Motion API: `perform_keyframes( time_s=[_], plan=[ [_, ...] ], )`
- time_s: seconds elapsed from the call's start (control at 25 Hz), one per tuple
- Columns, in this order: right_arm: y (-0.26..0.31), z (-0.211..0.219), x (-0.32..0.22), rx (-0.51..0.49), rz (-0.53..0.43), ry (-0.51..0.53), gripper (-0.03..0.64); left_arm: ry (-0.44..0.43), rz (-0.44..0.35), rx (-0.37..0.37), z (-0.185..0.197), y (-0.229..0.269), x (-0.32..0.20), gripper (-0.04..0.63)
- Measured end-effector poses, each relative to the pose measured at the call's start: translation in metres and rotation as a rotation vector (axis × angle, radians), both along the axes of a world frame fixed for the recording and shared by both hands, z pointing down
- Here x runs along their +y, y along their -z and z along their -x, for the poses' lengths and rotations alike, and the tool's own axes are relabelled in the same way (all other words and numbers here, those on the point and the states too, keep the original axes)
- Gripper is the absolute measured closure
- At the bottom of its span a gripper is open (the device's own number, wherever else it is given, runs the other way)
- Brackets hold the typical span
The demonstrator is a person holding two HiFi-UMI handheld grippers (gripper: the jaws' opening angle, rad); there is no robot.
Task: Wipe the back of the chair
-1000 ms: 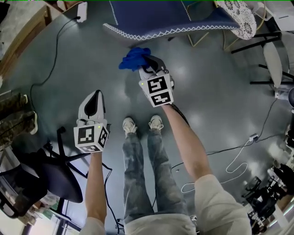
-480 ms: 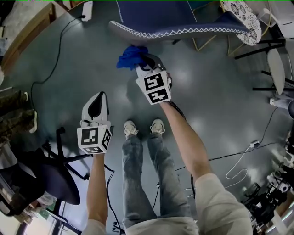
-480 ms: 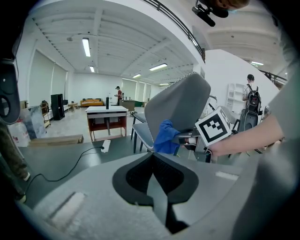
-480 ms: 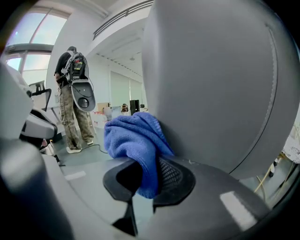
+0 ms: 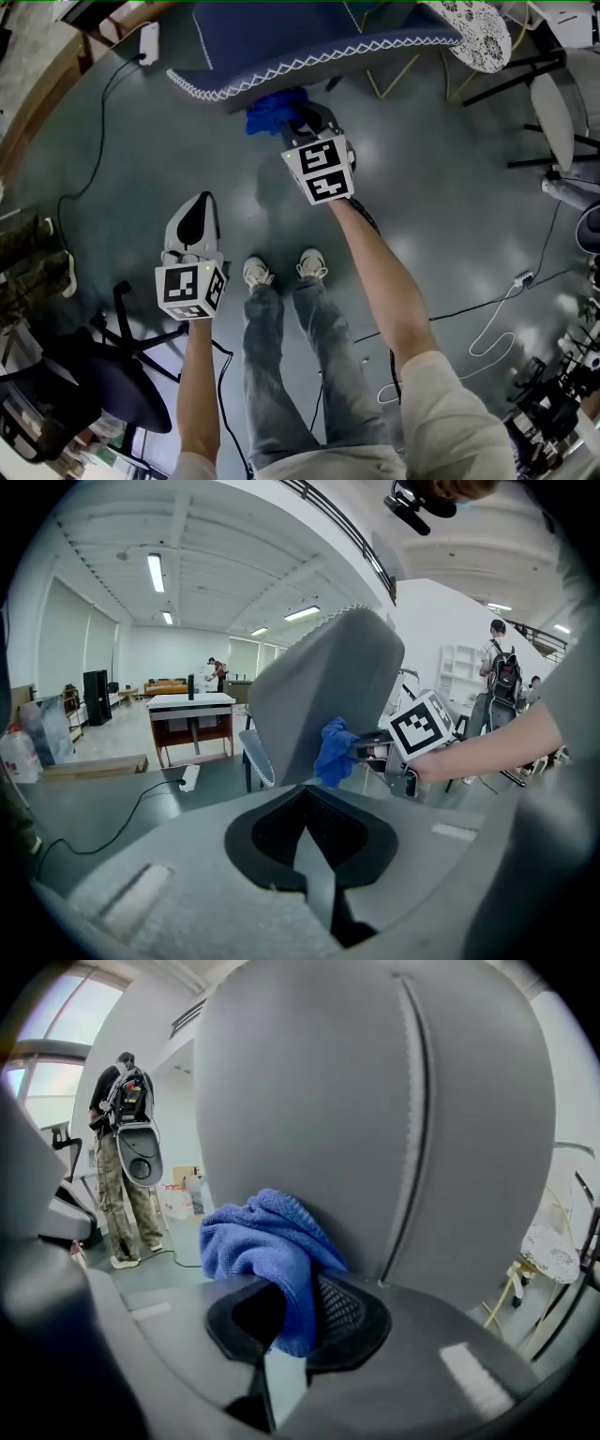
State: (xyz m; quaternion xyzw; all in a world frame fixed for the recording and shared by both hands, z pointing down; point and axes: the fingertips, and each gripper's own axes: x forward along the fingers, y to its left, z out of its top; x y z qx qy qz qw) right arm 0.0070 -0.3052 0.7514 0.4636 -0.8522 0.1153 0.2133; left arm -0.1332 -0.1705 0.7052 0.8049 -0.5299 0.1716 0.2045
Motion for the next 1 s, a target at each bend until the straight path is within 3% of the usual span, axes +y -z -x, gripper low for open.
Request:
perform_keyframes(
  time_s=[0.52, 0.76, 1.0],
  plan=[
    [-0.006, -0.15, -0.05, 0.073, -0.002, -0.168, 0.571, -0.11, 0.011, 0.024, -0.091, -0.009, -0.043, 0.591],
    [-0.006, -0.182, -0.065, 0.099, -0.008, -0.189, 0.571, -0.152, 0.021, 0.032, -0.12, -0.014, -0.055, 0.591],
    [-0.01, -0.224, -0.068, 0.109, 0.011, -0.278, 0.571, -0.173, 0.018, 0.032, -0.127, -0.013, -0.063, 0.591]
  ],
)
